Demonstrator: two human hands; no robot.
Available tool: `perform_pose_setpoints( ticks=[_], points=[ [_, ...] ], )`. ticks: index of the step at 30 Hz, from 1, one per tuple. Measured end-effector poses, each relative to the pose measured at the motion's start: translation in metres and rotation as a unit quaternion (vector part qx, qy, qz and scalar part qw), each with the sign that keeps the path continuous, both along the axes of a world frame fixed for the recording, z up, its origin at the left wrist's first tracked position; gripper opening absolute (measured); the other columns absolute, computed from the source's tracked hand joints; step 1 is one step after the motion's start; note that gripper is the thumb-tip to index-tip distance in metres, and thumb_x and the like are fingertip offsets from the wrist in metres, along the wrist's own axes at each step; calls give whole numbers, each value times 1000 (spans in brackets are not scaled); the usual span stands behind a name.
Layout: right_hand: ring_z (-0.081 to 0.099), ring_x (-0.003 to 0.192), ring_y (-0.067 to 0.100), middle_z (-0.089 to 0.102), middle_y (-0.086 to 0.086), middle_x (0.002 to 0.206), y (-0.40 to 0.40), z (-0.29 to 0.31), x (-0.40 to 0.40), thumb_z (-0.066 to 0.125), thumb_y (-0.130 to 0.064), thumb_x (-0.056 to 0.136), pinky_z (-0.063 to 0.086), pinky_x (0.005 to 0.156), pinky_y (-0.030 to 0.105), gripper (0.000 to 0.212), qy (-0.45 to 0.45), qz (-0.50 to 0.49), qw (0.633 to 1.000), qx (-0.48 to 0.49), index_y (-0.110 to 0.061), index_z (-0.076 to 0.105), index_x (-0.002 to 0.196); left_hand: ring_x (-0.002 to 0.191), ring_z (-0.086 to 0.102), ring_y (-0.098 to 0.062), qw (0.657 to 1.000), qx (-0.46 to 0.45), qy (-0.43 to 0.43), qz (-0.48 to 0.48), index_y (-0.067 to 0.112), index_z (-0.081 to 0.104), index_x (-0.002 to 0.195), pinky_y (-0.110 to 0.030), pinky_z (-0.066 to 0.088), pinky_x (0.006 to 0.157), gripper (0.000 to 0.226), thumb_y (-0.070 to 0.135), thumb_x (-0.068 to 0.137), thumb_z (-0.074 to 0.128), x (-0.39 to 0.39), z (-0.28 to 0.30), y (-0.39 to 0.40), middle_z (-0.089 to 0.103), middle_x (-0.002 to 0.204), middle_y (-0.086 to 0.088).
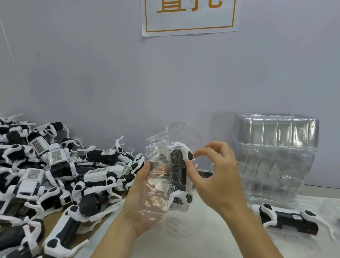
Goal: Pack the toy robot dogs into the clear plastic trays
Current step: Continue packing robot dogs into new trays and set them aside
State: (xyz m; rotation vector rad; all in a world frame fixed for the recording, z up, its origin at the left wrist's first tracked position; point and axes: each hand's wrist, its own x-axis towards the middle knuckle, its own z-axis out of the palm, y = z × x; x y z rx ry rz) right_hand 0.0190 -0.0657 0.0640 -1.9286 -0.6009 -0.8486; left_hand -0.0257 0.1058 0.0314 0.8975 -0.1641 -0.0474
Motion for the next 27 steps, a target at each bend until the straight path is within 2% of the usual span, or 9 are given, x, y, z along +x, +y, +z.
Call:
perform_pose_setpoints(
  ticks=[3, 5, 9, 14, 17, 19, 22, 24, 27],
  points=[
    [43, 108, 8, 42, -13, 109, 3, 2, -5, 61, -55, 79, 42, 95, 40, 30, -16, -39, 999, -27, -35, 64, 101, 79, 76, -16, 1000, 1, -12, 10, 22, 80, 101, -36, 60, 61, 51, 61, 80, 55, 0, -2, 1, 77, 99, -6],
    [40, 113, 10, 40, -12, 113, 6, 4, -8, 58, -56, 78, 35, 96, 37, 37, -39, -63, 996, -52, -34, 63, 108, 82, 76, -16, 1000, 6, -16, 14, 22, 79, 102, -35, 60, 61, 52, 62, 79, 56, 0, -4, 1, 77, 102, -6],
    [39, 118, 13, 47, -5, 118, 11, 7, -10, 65, -47, 80, 25, 94, 35, 29, -77, -67, 992, -73, -29, 67, 103, 96, 74, -26, 1000, 1, -14, 14, 20, 76, 111, -40, 60, 67, 55, 61, 78, 61, -2, -4, 2, 73, 115, -13],
    [48, 106, 12, 52, -9, 109, 16, 9, -13, 71, -41, 81, 29, 90, 32, 30, -89, -59, 992, -66, -24, 68, 106, 113, 67, -33, 1000, 11, -20, 17, 20, 69, 124, -44, 59, 77, 74, 64, 65, 81, -4, -5, 2, 65, 129, -18],
    [55, 95, 12, 58, -12, 99, 18, 12, -17, 71, -35, 83, 40, 84, 34, 25, -79, -29, 995, -56, -24, 66, 105, 120, 61, -37, 1000, 2, -18, 17, 20, 65, 128, -52, 55, 86, 81, 68, 65, 80, -2, -6, 4, 60, 134, -21],
    [55, 92, 8, 58, -16, 96, 18, 13, -20, 65, -38, 86, 43, 84, 34, 23, -62, -12, 996, -59, -27, 62, 105, 124, 54, -39, 1000, -4, -11, 18, 21, 64, 130, -58, 51, 96, 82, 69, 65, 78, 0, -7, 5, 57, 138, -23],
    [52, 101, 3, 55, -18, 106, 23, 13, -25, 53, -48, 87, 37, 88, 29, 35, -34, 3, 997, -73, -31, 54, 117, 122, 60, -36, 1000, -9, -16, 8, 20, 64, 130, -51, 55, 88, 76, 65, 71, 77, 1, -8, 5, 59, 137, -18],
    [50, 108, 3, 55, -18, 115, 27, 13, -27, 52, -49, 88, 35, 91, 28, 44, -23, 9, 997, -78, -32, 51, 128, 119, 63, -34, 1000, -9, -16, 2, 19, 67, 126, -47, 56, 84, 70, 62, 71, 79, 0, -8, 3, 61, 136, -15],
    [54, 103, 5, 59, -17, 114, 29, 13, -29, 59, -40, 91, 41, 94, 34, 36, -31, 9, 997, -69, -30, 56, 125, 112, 67, -31, 1000, -2, -14, 6, 19, 69, 123, -46, 57, 80, 70, 61, 68, 80, 0, -10, 1, 64, 131, -15]
  ],
)
